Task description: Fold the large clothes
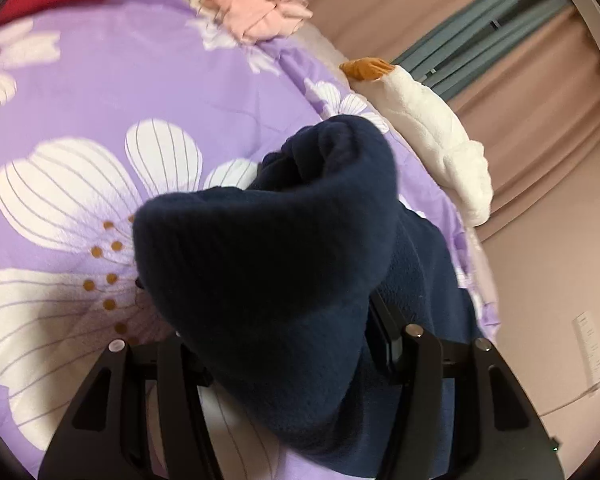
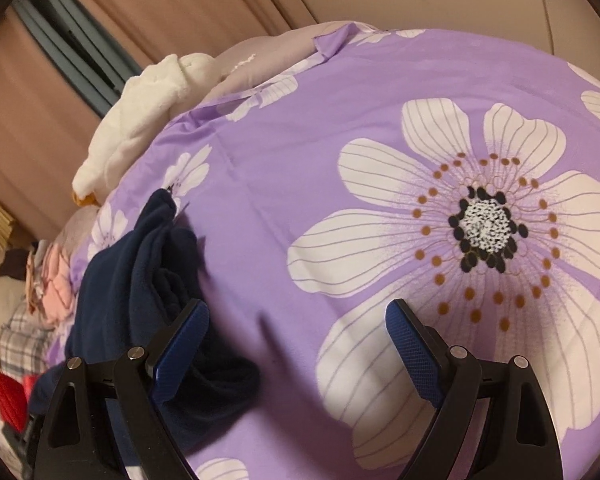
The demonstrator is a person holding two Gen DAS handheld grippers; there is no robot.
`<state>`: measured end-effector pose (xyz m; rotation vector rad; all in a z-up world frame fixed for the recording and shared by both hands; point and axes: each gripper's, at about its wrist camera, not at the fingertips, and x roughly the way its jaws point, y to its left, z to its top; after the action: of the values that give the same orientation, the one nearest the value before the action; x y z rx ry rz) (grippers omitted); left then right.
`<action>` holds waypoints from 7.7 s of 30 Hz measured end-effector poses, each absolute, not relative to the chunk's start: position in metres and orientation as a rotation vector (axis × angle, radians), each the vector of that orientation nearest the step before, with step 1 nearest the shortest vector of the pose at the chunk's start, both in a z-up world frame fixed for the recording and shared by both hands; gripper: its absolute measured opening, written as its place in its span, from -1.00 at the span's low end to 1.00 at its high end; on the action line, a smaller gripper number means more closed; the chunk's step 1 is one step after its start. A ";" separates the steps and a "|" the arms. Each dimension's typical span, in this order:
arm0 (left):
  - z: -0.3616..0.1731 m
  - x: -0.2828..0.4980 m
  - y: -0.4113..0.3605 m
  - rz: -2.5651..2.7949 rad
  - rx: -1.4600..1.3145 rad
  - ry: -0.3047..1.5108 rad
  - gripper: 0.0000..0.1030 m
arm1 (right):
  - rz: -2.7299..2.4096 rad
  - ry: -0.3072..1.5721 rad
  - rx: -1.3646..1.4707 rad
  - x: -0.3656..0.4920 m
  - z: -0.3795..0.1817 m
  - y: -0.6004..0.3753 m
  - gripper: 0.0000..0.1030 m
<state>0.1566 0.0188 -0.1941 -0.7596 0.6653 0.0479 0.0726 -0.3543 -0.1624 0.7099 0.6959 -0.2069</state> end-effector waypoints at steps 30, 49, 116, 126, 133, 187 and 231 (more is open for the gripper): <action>-0.084 0.145 -0.186 -0.239 -0.136 0.373 -0.19 | -0.312 0.558 0.987 0.006 -0.174 -0.458 0.74; -0.131 0.116 -0.243 -0.492 0.024 0.548 -0.21 | -0.281 0.578 1.012 0.029 -0.174 -0.452 0.75; -0.109 0.132 -0.001 -0.087 -0.700 0.541 0.38 | -0.552 0.673 0.476 0.036 -0.180 -0.415 0.21; -0.199 0.147 0.078 -0.013 -0.991 0.670 0.40 | -0.586 0.713 0.380 0.051 -0.182 -0.401 0.47; -0.221 0.125 0.104 -0.092 -1.208 0.670 0.41 | -0.616 0.742 0.332 0.058 -0.182 -0.396 0.53; -0.213 0.191 0.043 -0.051 -0.939 0.698 0.18 | -0.627 0.762 0.283 0.073 -0.189 -0.387 0.82; -0.115 0.147 -0.222 -0.494 -0.244 0.670 0.60 | -0.516 0.626 0.625 0.012 -0.183 -0.451 -0.10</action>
<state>0.1474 -0.2217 -0.1145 -0.2438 0.6697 -0.4936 0.0117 -0.4512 -0.1835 0.6248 0.6258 -0.5157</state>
